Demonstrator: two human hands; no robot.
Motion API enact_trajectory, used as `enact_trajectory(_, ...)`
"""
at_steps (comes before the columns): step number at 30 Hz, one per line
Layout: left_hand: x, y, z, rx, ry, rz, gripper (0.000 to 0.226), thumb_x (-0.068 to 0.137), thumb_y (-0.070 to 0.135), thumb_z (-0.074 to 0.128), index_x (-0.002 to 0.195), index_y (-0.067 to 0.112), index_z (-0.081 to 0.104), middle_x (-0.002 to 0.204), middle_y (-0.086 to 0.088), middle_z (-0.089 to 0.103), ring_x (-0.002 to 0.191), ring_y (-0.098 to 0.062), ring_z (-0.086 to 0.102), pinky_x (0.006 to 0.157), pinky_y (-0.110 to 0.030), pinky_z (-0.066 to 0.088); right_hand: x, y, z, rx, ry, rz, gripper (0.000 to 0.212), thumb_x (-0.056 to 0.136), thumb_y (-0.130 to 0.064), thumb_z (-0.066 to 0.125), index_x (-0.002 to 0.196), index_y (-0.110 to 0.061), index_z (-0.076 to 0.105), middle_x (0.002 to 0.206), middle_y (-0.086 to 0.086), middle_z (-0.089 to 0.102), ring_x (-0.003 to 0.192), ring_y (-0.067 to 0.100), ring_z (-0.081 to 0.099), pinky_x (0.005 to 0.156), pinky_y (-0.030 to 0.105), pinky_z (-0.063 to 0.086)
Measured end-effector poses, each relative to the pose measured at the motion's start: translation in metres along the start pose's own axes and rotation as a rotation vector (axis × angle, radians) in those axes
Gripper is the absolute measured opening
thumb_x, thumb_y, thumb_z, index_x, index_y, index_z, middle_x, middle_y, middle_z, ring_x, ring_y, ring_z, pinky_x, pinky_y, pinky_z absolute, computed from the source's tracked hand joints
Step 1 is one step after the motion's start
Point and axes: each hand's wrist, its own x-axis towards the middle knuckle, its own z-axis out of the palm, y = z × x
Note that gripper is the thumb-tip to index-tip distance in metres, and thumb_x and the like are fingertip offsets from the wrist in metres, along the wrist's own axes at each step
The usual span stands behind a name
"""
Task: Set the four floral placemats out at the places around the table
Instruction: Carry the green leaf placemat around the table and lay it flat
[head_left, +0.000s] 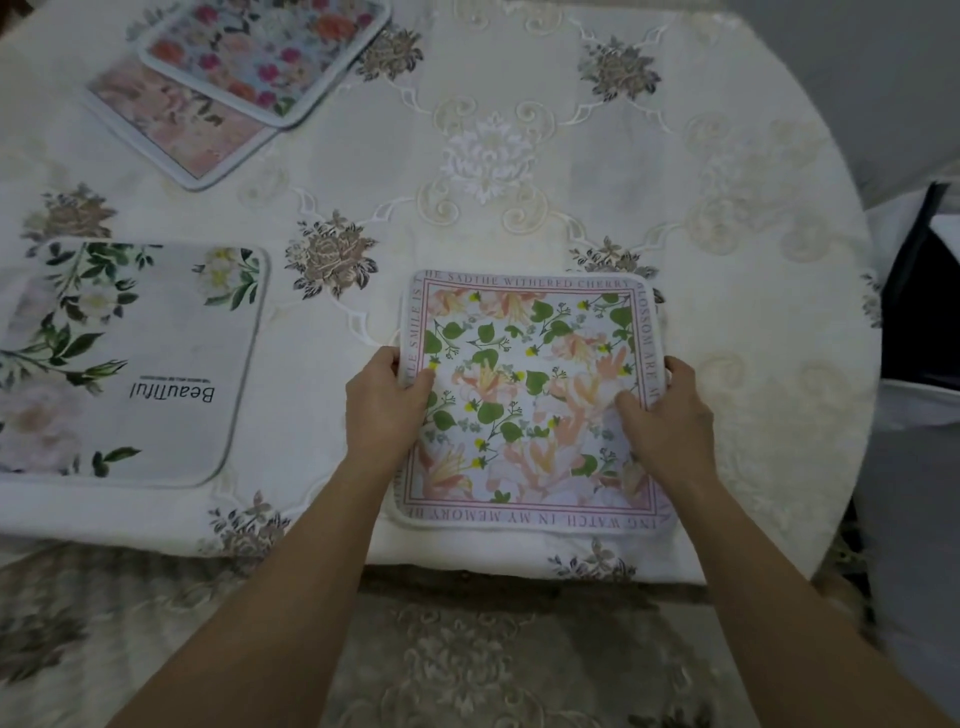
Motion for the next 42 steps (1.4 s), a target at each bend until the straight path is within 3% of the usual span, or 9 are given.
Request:
enact_trajectory(10,0.003,0.002,0.0,0.091,0.045,0.043,0.024,0.091,0.028,0.068,0.105,0.008,0.066,0.092,0.003,0.066,0.077,-0.014,0.059,0.057,-0.017,0.039,0.0,0.005,0.002,-0.051,0.017,-0.073,0.051,0.091,-0.026,0.061,0.138,-0.018,0.042,0.102,0.001,0.063,0.087,0.027,0.063,0.075,0.043,0.056)
enact_trajectory(12,0.004,0.001,0.0,0.117,0.046,0.054,0.026,0.091,0.029,0.068,0.106,0.008,0.065,0.098,-0.003,0.071,0.08,-0.018,0.061,0.063,-0.027,0.047,0.003,0.006,0.004,-0.07,0.012,-0.073,0.052,0.091,-0.026,0.061,0.138,-0.017,0.042,0.106,0.004,0.064,0.089,0.028,0.064,0.075,0.043,0.057)
enact_trajectory(15,0.003,-0.001,0.003,0.298,0.068,0.076,0.043,0.09,0.034,0.067,0.124,0.008,0.058,0.115,-0.012,0.065,0.101,-0.03,0.06,0.082,-0.042,0.05,0.005,0.006,0.006,-0.233,0.105,-0.1,0.058,0.088,-0.027,0.063,0.14,-0.012,0.043,0.118,0.013,0.055,0.097,0.032,0.058,0.072,0.038,0.051)
enact_trajectory(18,-0.007,0.001,0.013,0.549,0.11,0.221,0.063,0.087,0.033,0.064,0.142,0.011,0.042,0.138,-0.019,0.047,0.123,-0.037,0.045,0.092,-0.05,0.045,0.001,-0.003,0.015,-0.425,0.234,-0.249,0.062,0.086,-0.025,0.064,0.142,-0.007,0.044,0.131,0.019,0.044,0.112,0.037,0.048,0.082,0.045,0.049)
enact_trajectory(20,-0.013,0.006,0.027,0.594,0.062,0.391,0.063,0.09,0.037,0.057,0.147,0.018,0.037,0.154,-0.015,0.036,0.139,-0.034,0.036,0.106,-0.052,0.039,0.0,-0.015,0.03,-0.45,0.219,-0.424,0.058,0.089,-0.028,0.06,0.142,-0.008,0.045,0.142,0.02,0.042,0.126,0.039,0.044,0.096,0.053,0.048)
enact_trajectory(23,-0.01,0.01,0.053,0.613,-0.094,0.618,0.06,0.099,0.042,0.037,0.155,0.021,0.029,0.166,-0.006,0.021,0.153,-0.024,0.02,0.122,-0.05,0.021,0.0,-0.03,0.063,-0.543,0.046,-0.603,0.059,0.098,-0.038,0.041,0.15,-0.012,0.035,0.158,0.017,0.029,0.147,0.036,0.024,0.117,0.054,0.027)
enact_trajectory(26,-0.003,0.001,0.067,0.7,-0.174,0.691,0.058,0.103,0.041,0.018,0.159,0.026,0.014,0.168,0.001,0.012,0.155,-0.016,0.009,0.125,-0.049,0.013,0.003,-0.026,0.082,-0.613,-0.058,-0.672,0.059,0.105,-0.04,0.023,0.156,-0.011,0.021,0.164,0.012,0.018,0.153,0.026,0.008,0.121,0.049,0.017)
enact_trajectory(32,0.01,-0.01,0.057,0.748,-0.176,0.682,0.066,0.102,0.057,0.013,0.16,0.026,0.006,0.169,0.002,0.002,0.156,-0.016,-0.001,0.126,-0.046,0.008,0.014,-0.003,0.065,-0.724,-0.046,-0.669,0.075,0.102,-0.058,0.022,0.156,-0.006,0.018,0.165,0.012,0.013,0.153,0.021,0.005,0.123,0.045,0.013)
enact_trajectory(42,0.017,-0.031,0.026,0.729,-0.176,0.583,0.079,0.1,0.061,0.012,0.159,0.011,-0.006,0.168,-0.004,-0.011,0.154,-0.013,-0.012,0.125,-0.037,0.002,0.018,0.031,0.017,-0.745,-0.08,-0.519,0.082,0.098,-0.065,0.01,0.157,-0.011,-0.008,0.166,0.004,-0.014,0.151,0.014,-0.015,0.125,0.039,0.004)
